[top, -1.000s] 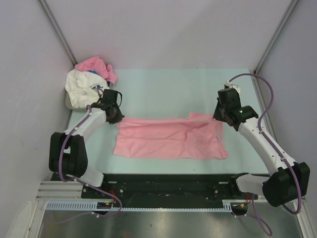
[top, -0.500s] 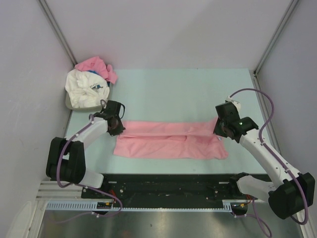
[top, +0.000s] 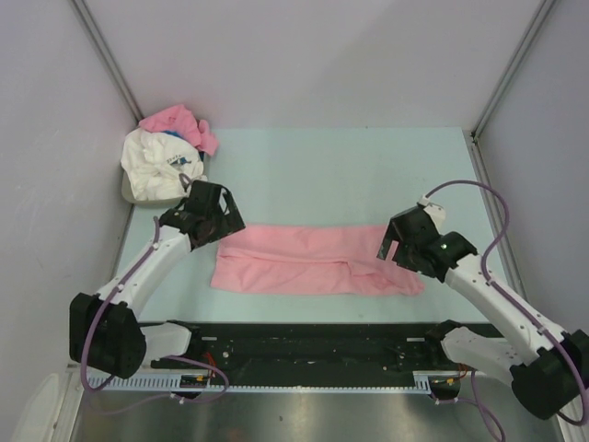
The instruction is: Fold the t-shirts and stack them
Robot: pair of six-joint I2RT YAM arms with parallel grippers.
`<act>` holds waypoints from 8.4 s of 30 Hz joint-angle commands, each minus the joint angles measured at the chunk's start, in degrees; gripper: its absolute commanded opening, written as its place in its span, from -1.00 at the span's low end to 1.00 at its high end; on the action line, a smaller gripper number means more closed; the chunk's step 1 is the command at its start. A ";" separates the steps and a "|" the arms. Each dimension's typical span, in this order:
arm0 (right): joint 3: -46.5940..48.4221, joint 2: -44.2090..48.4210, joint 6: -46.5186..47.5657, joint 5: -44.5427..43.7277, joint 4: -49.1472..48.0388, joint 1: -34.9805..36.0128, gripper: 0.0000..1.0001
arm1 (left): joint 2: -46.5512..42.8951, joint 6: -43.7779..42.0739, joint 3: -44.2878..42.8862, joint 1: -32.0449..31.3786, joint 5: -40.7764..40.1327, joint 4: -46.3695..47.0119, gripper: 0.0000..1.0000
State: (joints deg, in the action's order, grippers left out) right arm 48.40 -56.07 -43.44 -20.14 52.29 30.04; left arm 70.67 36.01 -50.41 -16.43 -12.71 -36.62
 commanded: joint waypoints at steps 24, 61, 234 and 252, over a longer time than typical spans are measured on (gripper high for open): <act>2.93 -24.70 6.96 8.45 -22.32 8.80 0.96 | 14.76 0.11 -3.74 -7.91 2.08 7.53 0.99; 4.51 -27.42 8.81 3.53 -23.55 17.59 0.97 | 5.88 19.89 3.04 -8.54 2.17 1.99 0.61; 93.46 -99.59 -3.05 44.13 -30.38 -8.68 0.99 | 8.60 8.12 -3.37 -2.91 12.27 14.65 1.00; 50.14 -45.72 10.57 30.87 -40.87 -9.21 0.99 | 13.16 6.00 5.85 -5.37 15.08 20.45 1.00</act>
State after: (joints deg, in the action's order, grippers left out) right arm 105.21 -108.27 -36.91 14.50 10.90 19.64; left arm 81.82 42.94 -46.87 -20.84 0.14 -20.08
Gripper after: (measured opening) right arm 0.995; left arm 0.996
